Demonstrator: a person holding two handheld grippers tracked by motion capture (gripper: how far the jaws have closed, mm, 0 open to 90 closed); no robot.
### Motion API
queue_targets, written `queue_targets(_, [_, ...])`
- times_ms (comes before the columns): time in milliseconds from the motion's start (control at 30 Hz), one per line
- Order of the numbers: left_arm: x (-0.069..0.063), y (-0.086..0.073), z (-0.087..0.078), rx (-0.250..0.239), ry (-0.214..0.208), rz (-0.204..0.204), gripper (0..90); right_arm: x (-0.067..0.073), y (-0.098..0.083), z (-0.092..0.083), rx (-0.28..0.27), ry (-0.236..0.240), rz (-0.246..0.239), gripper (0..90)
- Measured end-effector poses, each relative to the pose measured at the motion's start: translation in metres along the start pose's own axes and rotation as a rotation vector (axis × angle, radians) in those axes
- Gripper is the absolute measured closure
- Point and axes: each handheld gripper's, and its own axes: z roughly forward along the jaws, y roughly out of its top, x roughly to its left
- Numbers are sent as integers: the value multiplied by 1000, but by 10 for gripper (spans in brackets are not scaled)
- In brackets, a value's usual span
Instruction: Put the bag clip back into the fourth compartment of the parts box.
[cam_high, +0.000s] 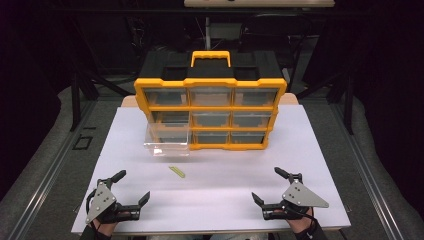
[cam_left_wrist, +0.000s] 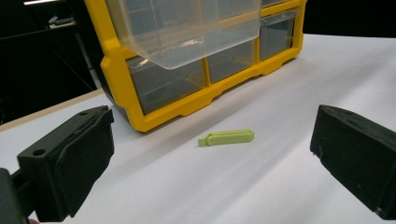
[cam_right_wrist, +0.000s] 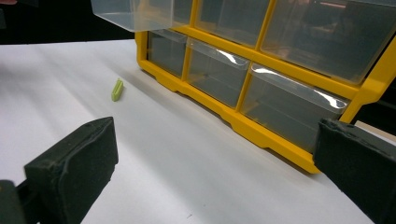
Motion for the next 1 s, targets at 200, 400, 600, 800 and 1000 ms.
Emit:
queue_targets(200, [0, 1, 3, 10, -7, 8, 0, -1, -1, 4, 19, 9, 8, 0])
queue_targets(400, [-1, 1, 4, 21, -12, 6, 0, 1, 0, 12, 53, 28, 11, 0])
queue_targets(600, [-1, 0, 5, 41, -13, 3, 0, 7, 2, 20, 110, 52, -23, 0])
queue_targets(800, [-1, 0, 6, 43, -15, 0, 0, 14, 5, 32, 158, 92, -29, 0])
queue_targets(1000, [0, 0, 7, 61, -15, 9, 0, 20, 10, 43, 196, 127, -15, 0])
